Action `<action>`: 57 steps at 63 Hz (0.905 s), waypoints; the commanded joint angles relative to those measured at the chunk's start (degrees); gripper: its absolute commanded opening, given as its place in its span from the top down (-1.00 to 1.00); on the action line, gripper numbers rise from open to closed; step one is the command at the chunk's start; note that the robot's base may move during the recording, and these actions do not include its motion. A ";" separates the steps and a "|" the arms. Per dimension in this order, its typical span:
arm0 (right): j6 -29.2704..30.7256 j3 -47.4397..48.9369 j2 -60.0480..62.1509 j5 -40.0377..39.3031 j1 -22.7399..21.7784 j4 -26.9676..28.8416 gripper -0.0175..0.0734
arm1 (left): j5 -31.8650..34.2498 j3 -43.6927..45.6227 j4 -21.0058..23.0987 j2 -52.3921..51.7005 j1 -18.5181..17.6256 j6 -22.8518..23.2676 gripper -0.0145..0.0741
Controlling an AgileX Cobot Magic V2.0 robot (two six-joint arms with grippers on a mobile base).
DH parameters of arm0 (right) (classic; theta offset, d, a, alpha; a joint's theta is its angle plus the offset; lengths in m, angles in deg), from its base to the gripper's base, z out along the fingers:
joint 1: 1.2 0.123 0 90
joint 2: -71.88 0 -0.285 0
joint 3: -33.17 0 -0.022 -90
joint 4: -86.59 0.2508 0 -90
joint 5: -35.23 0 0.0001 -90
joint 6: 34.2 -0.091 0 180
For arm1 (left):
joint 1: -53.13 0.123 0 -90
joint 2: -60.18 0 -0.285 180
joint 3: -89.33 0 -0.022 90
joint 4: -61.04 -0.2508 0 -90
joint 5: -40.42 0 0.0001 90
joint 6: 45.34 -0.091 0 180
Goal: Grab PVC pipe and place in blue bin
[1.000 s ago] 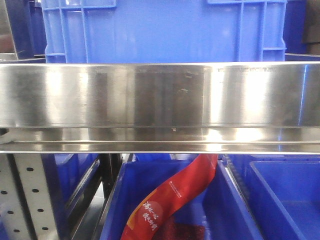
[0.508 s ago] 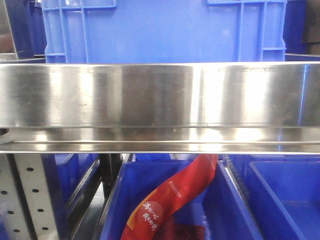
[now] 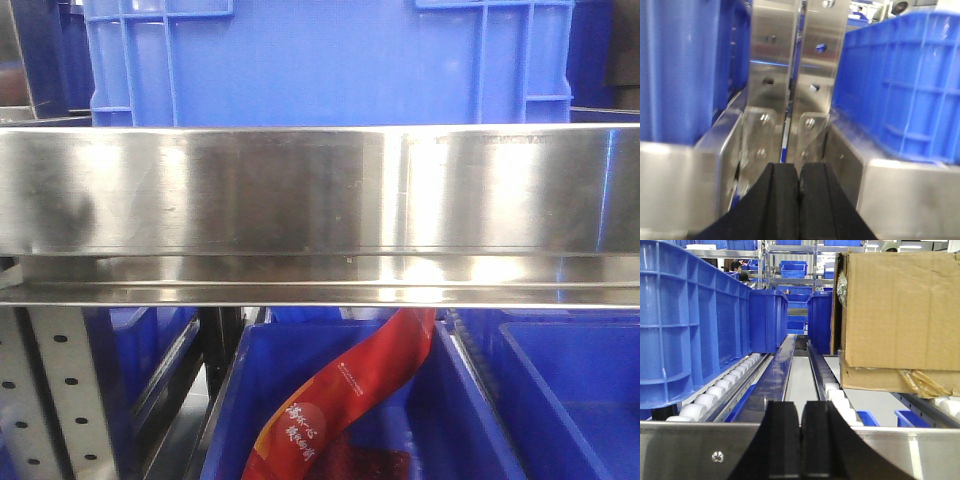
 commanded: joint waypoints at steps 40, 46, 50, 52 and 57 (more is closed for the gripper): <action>0.29 -0.14 0.21 -0.79 -0.06 -0.43 0.98 | 1.84 -1.19 -0.43 -2.29 2.77 -0.08 0.92; 0.29 -0.14 0.21 -0.79 -0.06 -0.43 0.98 | 1.84 -1.19 -0.43 -2.29 4.02 -0.08 0.92; 0.29 -0.14 0.21 -0.79 -0.06 -0.43 0.98 | 1.84 -1.19 -0.43 -2.29 4.35 -0.08 0.92; 0.29 -0.14 0.21 -0.79 -0.06 -0.43 0.98 | 1.84 -1.19 -0.43 -2.29 4.35 -0.08 0.92; 0.29 -0.14 0.21 -0.79 -0.06 -0.43 0.98 | 1.84 -1.19 -0.43 -2.29 4.35 -0.08 0.92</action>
